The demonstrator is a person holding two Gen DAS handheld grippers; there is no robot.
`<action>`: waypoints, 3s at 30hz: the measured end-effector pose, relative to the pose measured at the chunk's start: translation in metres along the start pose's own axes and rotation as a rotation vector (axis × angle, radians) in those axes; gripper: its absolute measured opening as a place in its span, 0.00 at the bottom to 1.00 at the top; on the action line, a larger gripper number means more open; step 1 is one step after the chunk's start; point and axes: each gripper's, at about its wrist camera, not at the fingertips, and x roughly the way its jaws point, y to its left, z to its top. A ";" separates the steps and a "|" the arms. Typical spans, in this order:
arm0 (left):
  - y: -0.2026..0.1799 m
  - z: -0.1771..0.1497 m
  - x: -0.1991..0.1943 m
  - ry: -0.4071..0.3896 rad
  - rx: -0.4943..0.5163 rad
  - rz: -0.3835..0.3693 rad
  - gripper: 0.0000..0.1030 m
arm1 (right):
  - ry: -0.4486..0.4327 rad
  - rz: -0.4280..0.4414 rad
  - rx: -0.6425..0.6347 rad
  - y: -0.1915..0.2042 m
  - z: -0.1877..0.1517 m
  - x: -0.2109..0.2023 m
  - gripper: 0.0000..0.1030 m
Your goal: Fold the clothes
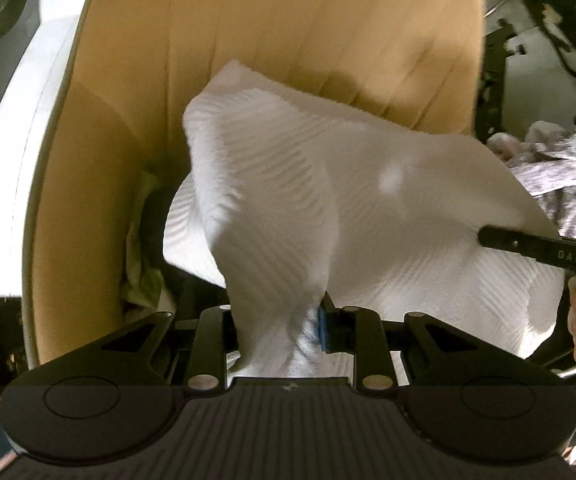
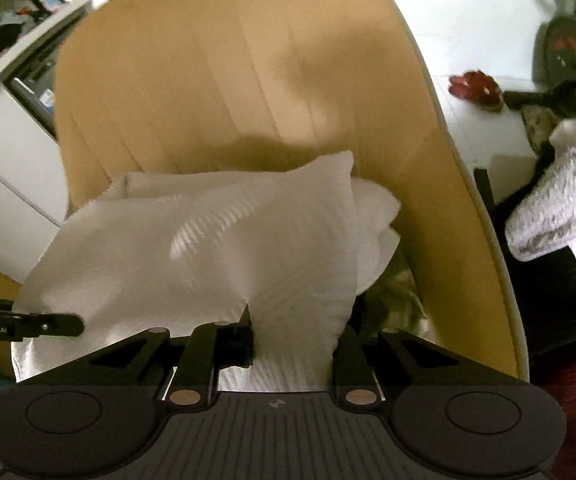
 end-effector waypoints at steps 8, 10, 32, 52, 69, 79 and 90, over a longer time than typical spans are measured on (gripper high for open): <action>-0.004 -0.008 0.011 0.007 -0.033 0.091 0.69 | 0.020 -0.068 0.041 -0.001 -0.004 0.042 0.36; -0.008 -0.006 0.006 -0.014 -0.027 0.100 0.77 | -0.009 -0.063 0.075 -0.004 -0.006 0.035 0.56; -0.085 -0.062 -0.162 -0.377 0.220 0.226 0.99 | -0.226 -0.219 0.074 0.129 -0.070 -0.204 0.99; -0.188 -0.214 -0.249 -0.621 0.429 0.476 0.99 | -0.313 -0.230 0.028 0.205 -0.234 -0.351 0.99; -0.258 -0.328 -0.248 -0.472 0.241 0.432 0.99 | -0.261 -0.230 -0.061 0.152 -0.343 -0.415 0.99; -0.274 -0.367 -0.256 -0.456 0.206 0.364 0.99 | -0.268 -0.200 -0.043 0.141 -0.388 -0.441 0.99; -0.277 -0.369 -0.258 -0.444 0.199 0.342 0.99 | -0.287 -0.237 0.006 0.133 -0.391 -0.454 0.99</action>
